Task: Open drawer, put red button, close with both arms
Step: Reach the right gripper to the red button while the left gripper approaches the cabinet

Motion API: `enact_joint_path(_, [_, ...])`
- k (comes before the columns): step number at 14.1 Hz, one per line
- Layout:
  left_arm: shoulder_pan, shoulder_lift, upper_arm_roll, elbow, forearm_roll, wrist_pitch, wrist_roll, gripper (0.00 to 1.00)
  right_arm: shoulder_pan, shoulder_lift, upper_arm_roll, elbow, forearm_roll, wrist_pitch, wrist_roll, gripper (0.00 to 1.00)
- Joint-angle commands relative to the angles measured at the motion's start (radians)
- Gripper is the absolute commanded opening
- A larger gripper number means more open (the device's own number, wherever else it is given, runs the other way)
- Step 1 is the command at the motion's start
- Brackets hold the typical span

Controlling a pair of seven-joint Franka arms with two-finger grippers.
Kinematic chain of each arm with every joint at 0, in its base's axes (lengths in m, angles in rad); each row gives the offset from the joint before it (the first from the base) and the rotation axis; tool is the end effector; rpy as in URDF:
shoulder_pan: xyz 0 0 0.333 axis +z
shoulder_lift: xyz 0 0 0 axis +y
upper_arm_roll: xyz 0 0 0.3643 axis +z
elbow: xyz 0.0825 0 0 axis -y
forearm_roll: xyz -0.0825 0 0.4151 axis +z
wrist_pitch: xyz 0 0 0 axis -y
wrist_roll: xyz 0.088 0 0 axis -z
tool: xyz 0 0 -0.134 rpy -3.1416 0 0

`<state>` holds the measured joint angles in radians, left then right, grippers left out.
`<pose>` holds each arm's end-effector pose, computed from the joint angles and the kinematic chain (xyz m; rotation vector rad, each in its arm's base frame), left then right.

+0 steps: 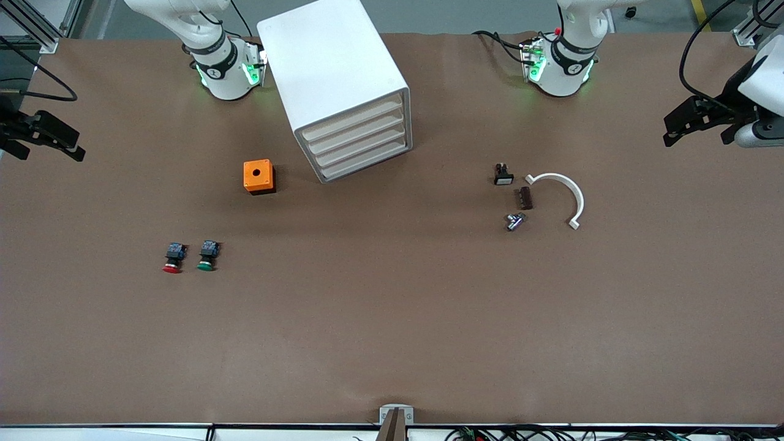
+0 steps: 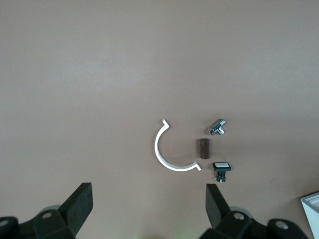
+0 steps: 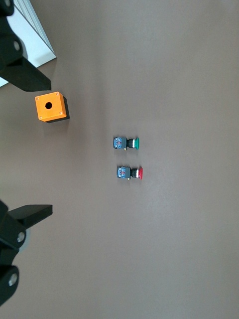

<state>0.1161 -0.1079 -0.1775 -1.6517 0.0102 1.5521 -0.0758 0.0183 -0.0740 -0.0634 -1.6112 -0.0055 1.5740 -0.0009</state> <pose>0.5439 -0.0378 0.6635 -3.1128 -0.0242 -0.0134 0.5597 -0.0275 0.6680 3.1386 -0.0694 0.0575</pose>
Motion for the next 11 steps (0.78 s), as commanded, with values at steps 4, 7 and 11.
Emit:
enact_joint_path(4, [-0.001, 0.026, 0.001, 0.027, -0.004, -0.020, -0.003, 1.00, -0.006, 0.014, 0.008, 0.025, -0.017, -0.006, -0.008, 1.00])
enact_joint_path(7, [-0.003, 0.111, 0.001, 0.061, 0.001, -0.014, -0.001, 1.00, -0.008, 0.032, 0.008, 0.025, -0.007, -0.006, -0.005, 1.00])
enact_joint_path(11, [-0.009, 0.236, 0.000, 0.081, -0.004, -0.006, -0.019, 1.00, -0.003, 0.088, 0.010, 0.040, -0.004, -0.008, -0.001, 1.00])
